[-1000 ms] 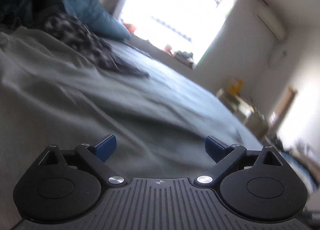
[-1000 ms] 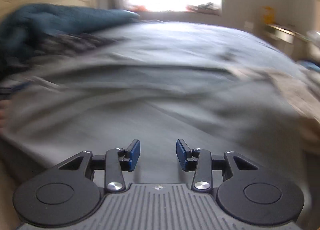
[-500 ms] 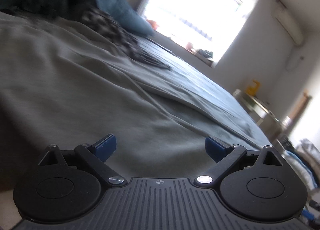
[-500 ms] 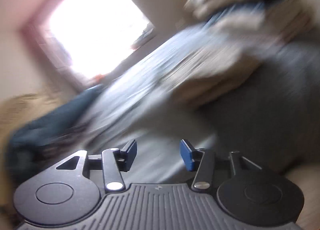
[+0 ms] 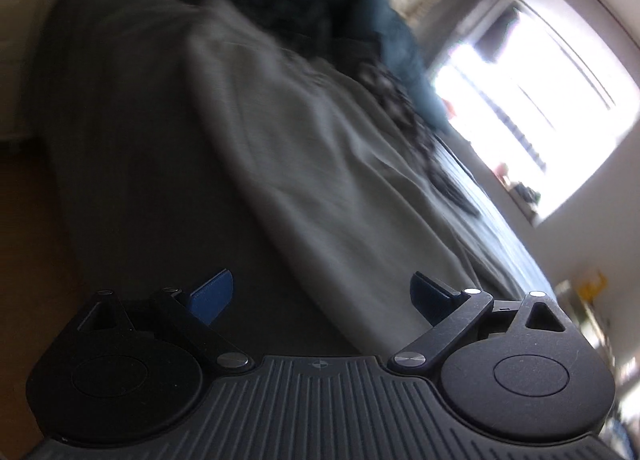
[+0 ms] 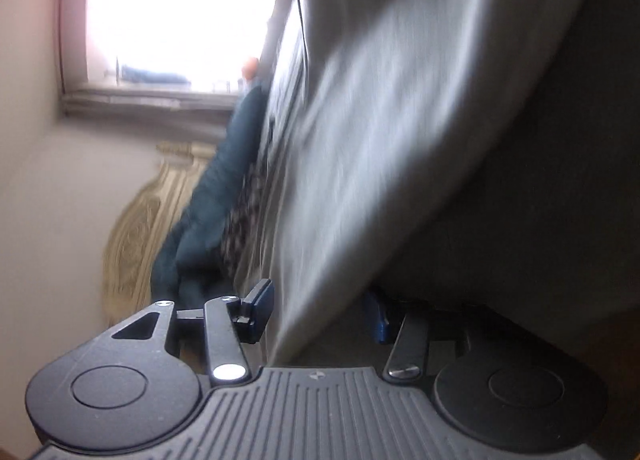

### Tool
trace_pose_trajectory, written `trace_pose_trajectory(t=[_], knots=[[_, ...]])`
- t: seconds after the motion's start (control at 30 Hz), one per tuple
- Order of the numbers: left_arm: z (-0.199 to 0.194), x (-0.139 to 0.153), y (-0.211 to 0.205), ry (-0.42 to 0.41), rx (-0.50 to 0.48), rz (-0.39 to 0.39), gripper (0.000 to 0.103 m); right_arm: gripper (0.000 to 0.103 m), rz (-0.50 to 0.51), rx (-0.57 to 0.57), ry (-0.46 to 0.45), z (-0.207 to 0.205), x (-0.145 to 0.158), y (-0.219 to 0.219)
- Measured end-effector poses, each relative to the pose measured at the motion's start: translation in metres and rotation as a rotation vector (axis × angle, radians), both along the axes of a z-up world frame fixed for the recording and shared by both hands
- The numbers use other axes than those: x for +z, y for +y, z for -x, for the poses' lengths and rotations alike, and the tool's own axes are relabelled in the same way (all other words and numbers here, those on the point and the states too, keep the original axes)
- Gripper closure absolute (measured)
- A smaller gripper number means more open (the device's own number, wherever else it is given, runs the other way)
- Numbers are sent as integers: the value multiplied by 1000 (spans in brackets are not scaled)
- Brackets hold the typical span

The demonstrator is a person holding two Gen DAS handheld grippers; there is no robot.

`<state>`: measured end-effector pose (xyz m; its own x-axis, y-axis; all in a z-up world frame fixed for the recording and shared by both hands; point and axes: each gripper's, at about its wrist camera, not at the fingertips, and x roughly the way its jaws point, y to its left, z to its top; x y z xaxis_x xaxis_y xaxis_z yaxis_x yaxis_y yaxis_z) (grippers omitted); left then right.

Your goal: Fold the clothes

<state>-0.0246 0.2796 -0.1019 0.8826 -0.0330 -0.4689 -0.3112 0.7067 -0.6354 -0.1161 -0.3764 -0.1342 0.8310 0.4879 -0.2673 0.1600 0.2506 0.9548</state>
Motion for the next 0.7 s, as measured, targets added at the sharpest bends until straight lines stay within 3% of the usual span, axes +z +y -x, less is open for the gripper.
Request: trace_pose_trajectory(t=[0.13, 0.27, 0.33, 0.53, 0.7], knots=[[-3, -10, 32, -17, 98, 55, 6, 53, -51, -37, 5, -2, -5, -9], [-15, -23, 64, -14, 171, 128, 7, 53, -28, -27, 26, -8, -1, 0], [-22, -28, 77, -20, 174, 168, 7, 52, -20, -33, 33, -11, 3, 2], [-51, -28, 101, -16, 179, 192, 7, 52, -23, -55, 54, -17, 9, 1], [-47, -28, 113, 6, 192, 245, 16, 54, -4, -59, 68, -22, 14, 7]])
